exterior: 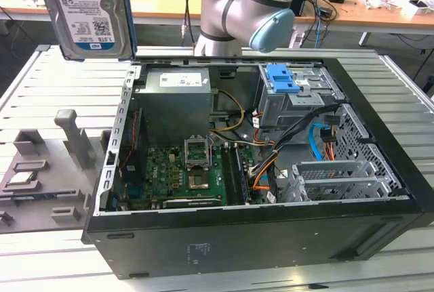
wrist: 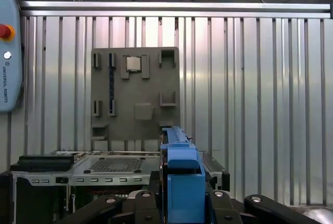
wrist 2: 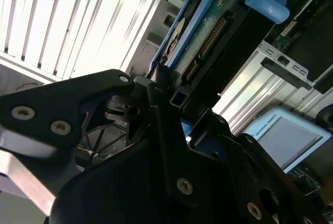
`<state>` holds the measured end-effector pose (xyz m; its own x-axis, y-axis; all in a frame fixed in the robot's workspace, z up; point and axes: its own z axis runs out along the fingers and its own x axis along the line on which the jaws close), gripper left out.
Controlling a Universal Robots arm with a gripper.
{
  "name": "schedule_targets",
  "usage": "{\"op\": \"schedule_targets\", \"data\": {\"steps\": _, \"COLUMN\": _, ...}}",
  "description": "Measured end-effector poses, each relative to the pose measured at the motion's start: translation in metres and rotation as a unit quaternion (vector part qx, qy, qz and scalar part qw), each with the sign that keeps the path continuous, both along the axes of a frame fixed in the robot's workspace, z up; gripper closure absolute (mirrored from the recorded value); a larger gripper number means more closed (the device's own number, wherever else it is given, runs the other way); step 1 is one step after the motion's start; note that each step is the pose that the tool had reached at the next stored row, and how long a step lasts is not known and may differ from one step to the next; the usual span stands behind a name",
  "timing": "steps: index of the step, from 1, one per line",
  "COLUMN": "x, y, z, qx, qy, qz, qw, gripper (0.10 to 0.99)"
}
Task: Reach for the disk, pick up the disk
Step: 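Pick up the disk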
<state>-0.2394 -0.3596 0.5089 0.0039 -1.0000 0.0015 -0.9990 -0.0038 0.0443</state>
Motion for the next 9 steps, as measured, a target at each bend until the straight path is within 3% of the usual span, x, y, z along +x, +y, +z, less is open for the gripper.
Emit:
{"op": "schedule_targets", "data": {"steps": 2, "x": 0.0141, "y": 0.0, "z": -0.0001, "qx": 0.0, "qy": 0.0003, "qz": 0.0, "qw": 1.0, "gripper": 0.722}}
{"op": "schedule_targets", "data": {"steps": 7, "x": 0.0369, "y": 0.0, "z": 0.0, "qx": 0.0, "qy": 0.001, "qz": 0.0, "qw": 1.0, "gripper": 0.722}}
{"op": "schedule_targets", "data": {"steps": 9, "x": 0.0512, "y": 0.0001, "z": 0.0, "qx": 0.0, "qy": 0.0014, "qz": 0.0, "qw": 1.0, "gripper": 0.722}}
